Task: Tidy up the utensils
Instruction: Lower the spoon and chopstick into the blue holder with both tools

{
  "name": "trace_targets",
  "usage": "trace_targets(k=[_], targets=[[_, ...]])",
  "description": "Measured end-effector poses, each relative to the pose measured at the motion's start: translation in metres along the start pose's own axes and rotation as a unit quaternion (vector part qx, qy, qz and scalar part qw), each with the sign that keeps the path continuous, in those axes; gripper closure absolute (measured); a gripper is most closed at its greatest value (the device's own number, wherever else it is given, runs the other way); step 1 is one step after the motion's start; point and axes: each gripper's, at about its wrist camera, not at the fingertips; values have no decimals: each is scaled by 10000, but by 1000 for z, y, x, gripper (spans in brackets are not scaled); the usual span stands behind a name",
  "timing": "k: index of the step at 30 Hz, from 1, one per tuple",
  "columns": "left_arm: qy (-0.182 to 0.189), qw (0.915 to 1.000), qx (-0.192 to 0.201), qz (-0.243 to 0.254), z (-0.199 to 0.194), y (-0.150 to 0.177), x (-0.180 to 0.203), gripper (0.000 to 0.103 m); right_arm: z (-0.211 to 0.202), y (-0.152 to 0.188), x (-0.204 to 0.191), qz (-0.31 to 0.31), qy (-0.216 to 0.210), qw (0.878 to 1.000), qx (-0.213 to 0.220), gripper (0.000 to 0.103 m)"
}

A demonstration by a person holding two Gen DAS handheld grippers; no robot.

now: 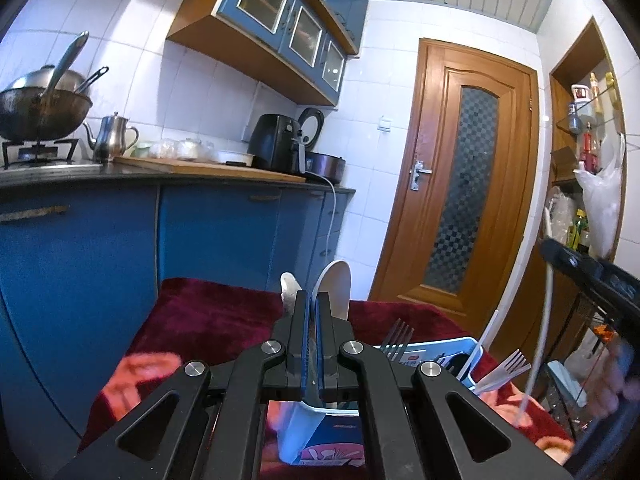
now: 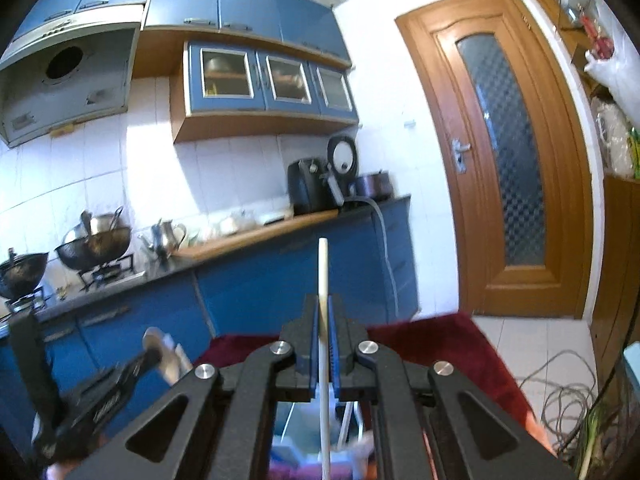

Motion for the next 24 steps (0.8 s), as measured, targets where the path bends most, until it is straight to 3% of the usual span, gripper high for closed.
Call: trace_targets(k=[7, 12, 24], targets=[[47, 10000, -31, -45, 3, 1, -3, 101, 34, 0, -12, -202, 195, 9994, 186, 97], [69, 9999, -77, -71, 6, 3, -5, 101, 52, 10, -18, -360, 256, 9990, 94, 97], [86, 9999, -88, -118, 8, 5, -6, 101, 58, 15, -23, -580, 283, 9979, 87, 97]])
Point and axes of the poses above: each gripper's, at about its wrist camera, not at the fingertips, and z roughly the way its jaws point, x to its right, y to its underside, and after that the axes turned 6 degrees about -z, right-handed
